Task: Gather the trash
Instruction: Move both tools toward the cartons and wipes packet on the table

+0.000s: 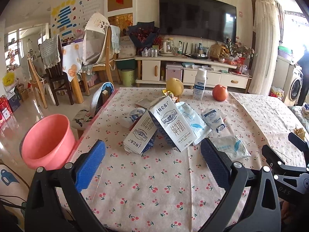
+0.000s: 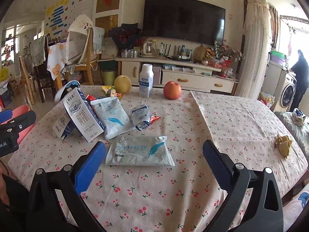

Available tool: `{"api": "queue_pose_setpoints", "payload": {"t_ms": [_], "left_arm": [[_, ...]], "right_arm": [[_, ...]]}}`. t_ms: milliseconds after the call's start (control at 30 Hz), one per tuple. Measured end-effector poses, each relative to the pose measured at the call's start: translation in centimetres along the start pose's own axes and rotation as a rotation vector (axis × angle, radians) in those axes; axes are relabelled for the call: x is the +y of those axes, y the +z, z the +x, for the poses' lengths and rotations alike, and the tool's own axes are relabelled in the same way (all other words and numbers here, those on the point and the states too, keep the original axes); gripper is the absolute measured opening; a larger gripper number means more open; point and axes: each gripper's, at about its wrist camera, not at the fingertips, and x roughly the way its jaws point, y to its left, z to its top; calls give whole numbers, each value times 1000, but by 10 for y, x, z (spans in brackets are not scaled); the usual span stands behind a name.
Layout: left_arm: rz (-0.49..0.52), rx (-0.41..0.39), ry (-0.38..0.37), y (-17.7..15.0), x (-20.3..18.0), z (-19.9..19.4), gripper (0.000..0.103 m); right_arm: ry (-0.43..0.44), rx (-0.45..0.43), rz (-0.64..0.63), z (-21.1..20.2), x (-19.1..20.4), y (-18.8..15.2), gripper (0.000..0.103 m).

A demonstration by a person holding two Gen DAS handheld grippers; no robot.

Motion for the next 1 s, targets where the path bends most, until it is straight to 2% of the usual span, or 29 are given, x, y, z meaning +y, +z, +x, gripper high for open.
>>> {"api": "queue_pose_setpoints", "payload": {"t_ms": [467,1000], "left_arm": [[-20,-94,-28,10,7,-41,99],[-13,-98,-19,8,1,-41,99]], "right_arm": [[-15,-87,-7,-26,3,0,99],[-26,-106,19,-28,-10,-1,99]]}}
